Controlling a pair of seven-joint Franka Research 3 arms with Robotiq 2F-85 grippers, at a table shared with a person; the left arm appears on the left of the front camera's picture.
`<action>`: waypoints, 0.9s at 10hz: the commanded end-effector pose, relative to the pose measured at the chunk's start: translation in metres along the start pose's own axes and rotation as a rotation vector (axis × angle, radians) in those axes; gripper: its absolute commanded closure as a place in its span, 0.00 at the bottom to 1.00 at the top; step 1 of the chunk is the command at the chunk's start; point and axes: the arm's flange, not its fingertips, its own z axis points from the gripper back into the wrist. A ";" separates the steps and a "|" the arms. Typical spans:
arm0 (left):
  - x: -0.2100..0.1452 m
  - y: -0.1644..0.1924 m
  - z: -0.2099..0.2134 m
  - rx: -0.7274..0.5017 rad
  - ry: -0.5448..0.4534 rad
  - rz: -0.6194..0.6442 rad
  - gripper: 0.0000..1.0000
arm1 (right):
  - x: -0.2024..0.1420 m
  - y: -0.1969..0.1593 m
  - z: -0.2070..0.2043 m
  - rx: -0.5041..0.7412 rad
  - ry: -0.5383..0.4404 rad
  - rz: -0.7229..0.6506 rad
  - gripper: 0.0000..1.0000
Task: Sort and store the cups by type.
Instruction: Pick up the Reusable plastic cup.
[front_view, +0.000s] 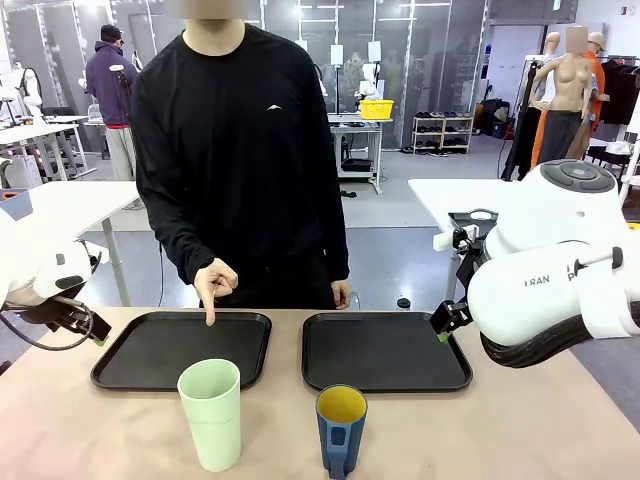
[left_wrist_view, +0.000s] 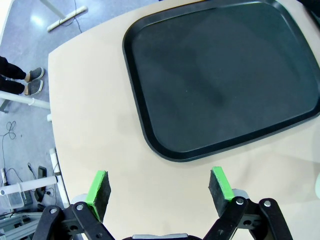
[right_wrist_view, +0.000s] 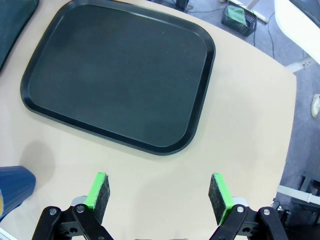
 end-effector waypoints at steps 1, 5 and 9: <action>0.001 0.000 0.001 0.005 -0.001 -0.002 0.00 | 0.000 0.000 0.000 0.003 0.000 -0.001 0.00; -0.001 0.007 -0.006 -0.021 -0.030 -0.032 0.00 | 0.000 0.000 0.000 0.003 0.000 -0.001 0.00; -0.041 0.040 -0.031 -0.052 -0.013 -0.191 0.00 | 0.000 0.000 0.000 0.003 0.000 -0.001 0.00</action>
